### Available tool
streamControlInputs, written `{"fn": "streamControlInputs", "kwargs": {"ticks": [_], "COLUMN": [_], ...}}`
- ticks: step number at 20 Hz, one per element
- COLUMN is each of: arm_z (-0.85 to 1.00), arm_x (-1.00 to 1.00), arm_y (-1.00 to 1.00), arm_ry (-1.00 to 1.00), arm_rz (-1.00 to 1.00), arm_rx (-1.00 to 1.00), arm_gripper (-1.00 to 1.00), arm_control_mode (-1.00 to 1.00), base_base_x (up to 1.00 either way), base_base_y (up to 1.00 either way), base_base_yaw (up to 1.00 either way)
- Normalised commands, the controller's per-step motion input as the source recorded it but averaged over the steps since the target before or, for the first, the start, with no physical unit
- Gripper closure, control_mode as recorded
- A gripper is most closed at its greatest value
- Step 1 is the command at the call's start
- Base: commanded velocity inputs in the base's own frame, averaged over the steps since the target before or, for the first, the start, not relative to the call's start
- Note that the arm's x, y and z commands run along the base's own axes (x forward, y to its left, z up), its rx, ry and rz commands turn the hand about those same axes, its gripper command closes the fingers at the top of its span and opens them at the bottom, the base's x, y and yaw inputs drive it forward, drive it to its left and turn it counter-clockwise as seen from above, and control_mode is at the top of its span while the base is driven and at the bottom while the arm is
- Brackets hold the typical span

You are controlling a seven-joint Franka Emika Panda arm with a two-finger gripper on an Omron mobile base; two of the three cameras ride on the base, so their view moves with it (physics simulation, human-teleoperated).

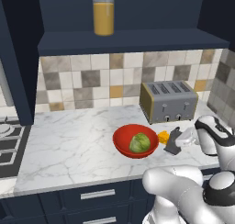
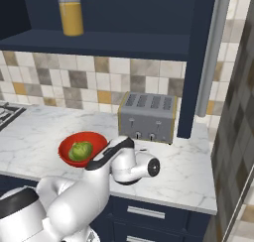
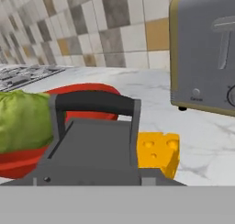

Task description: Pick the cheese from the fridge and the cheese grater from the cabinet and place them next to the salad bowl.

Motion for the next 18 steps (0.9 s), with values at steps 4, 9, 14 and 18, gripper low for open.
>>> {"fn": "streamControlInputs", "kwargs": {"ticks": [4,9,14,18], "arm_z": [-0.24,-0.36,-0.32,-0.33], "arm_x": [0.10,0.02,0.01,0.00], "arm_y": [0.06,0.10,0.25,0.41], "arm_ry": [-0.08,-0.18,-0.20,-0.14], "arm_rz": [0.04,0.05,0.03,0.02], "arm_rx": [0.00,0.00,-0.04,-0.10], "arm_gripper": [1.00,1.00,1.00,1.00], "arm_control_mode": [-1.00,-1.00,-1.00,-1.00], "base_base_x": [0.00,0.00,0.00,0.00], "base_base_y": [0.00,0.00,0.00,0.00], "base_base_yaw": [0.00,0.00,0.00,0.00]}}
